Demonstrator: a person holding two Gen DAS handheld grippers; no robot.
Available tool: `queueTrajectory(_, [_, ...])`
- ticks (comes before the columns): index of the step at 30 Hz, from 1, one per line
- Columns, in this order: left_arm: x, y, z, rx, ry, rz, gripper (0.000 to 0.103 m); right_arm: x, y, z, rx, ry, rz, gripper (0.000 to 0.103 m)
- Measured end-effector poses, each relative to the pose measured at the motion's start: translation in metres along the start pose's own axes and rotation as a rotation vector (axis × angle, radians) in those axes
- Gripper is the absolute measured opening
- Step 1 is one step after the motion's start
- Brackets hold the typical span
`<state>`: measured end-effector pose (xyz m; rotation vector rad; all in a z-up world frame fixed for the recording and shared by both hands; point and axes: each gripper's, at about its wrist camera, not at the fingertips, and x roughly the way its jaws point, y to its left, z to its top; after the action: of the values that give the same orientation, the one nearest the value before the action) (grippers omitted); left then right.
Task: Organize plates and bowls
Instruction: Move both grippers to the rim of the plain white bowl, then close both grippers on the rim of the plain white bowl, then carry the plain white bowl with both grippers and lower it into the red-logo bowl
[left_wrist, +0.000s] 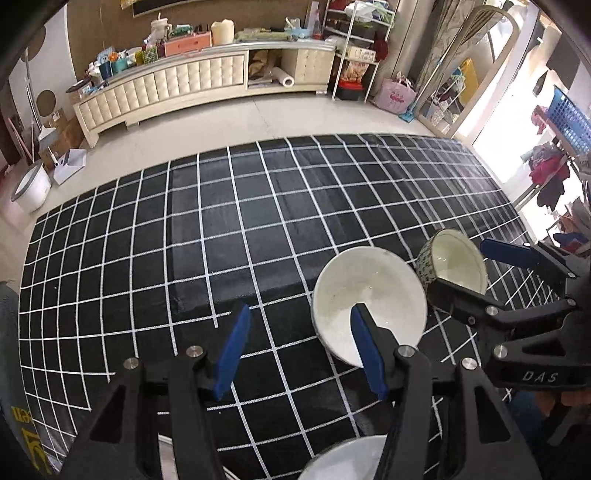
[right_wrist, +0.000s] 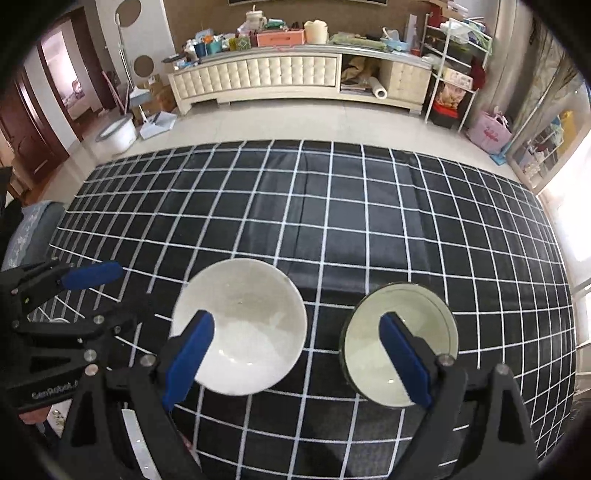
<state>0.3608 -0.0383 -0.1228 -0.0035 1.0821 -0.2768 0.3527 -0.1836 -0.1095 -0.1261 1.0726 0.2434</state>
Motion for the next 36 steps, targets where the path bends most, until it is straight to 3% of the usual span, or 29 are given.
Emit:
queueTrajectory(3, [0.012, 0.001, -0.001, 0.006, 0.025, -0.010, 0.054, 0.008, 0.001, 0.000, -0.028, 0.011, 0.010, 0.090])
queueTrajectory(10, [0.039, 0.001, 0.001, 0.008, 0.082, -0.020, 0.054, 0.030, -0.001, -0.002, -0.035, 0.082, 0.052, 0.061])
queueTrajectory(12, [0.044, 0.001, 0.000, 0.003, 0.091, -0.024, 0.048, 0.033, 0.000, -0.004, -0.040, 0.095, 0.062, 0.056])
queueTrajectory(15, [0.052, 0.001, -0.002, 0.022, 0.111, -0.054, 0.046, 0.037, 0.002, -0.007, -0.059, 0.108, 0.065, 0.050])
queueTrajectory(17, [0.058, -0.002, -0.004, 0.042, 0.132, -0.067, 0.037, 0.041, 0.003, -0.007, -0.065, 0.120, 0.056, 0.036])
queueTrajectory(20, [0.066, -0.003, -0.006, 0.040, 0.148, -0.059, 0.029, 0.048, 0.001, -0.010, -0.063, 0.139, 0.036, 0.027])
queueTrajectory(26, [0.070, -0.007, -0.002, 0.045, 0.156, -0.080, 0.016, 0.055, -0.008, -0.012, -0.046, 0.141, 0.031, 0.017])
queueTrajectory(36, [0.082, -0.021, 0.001, 0.048, 0.165, -0.022, 0.013, 0.043, -0.006, -0.013, -0.005, 0.126, 0.020, 0.014])
